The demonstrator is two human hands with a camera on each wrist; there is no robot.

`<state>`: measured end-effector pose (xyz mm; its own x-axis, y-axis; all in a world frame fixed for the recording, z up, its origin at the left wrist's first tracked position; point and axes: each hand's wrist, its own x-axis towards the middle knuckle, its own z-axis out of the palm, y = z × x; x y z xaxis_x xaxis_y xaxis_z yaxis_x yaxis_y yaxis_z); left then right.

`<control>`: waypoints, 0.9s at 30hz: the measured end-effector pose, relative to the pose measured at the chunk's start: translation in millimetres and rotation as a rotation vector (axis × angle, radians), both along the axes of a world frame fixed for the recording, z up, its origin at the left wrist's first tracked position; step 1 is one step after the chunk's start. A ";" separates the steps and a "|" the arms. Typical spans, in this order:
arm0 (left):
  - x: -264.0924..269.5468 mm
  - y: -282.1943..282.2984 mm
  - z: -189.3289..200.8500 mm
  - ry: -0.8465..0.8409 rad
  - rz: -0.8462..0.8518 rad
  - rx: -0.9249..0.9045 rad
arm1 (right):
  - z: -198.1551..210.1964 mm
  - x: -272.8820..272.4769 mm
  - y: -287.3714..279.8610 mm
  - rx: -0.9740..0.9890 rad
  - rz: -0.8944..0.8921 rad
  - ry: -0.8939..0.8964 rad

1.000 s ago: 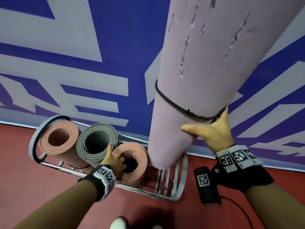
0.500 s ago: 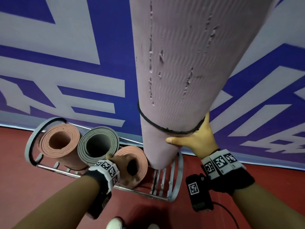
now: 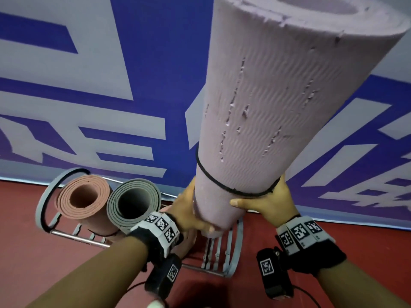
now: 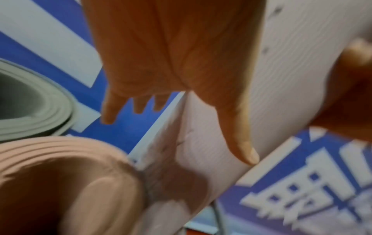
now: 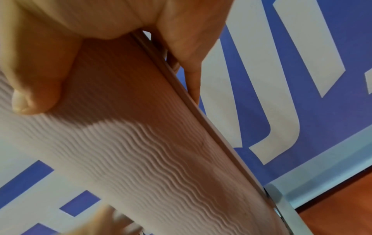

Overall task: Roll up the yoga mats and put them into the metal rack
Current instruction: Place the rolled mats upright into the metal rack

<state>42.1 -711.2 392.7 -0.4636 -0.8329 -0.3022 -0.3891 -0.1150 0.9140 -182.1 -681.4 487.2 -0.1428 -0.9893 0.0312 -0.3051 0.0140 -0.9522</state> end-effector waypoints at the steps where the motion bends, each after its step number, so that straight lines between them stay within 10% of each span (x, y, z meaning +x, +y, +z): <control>1: 1.3 8.2 -7.2 -0.140 -0.046 0.039 | 2.4 -2.8 0.4 -0.002 0.010 0.010; 6: 7.3 37.9 -39.8 -0.928 -0.522 0.042 | 6.0 -9.5 5.3 0.020 0.046 0.036; 27: 39.9 -25.7 -104.6 -1.056 -0.398 0.034 | 5.1 -9.1 -2.0 0.102 0.030 0.213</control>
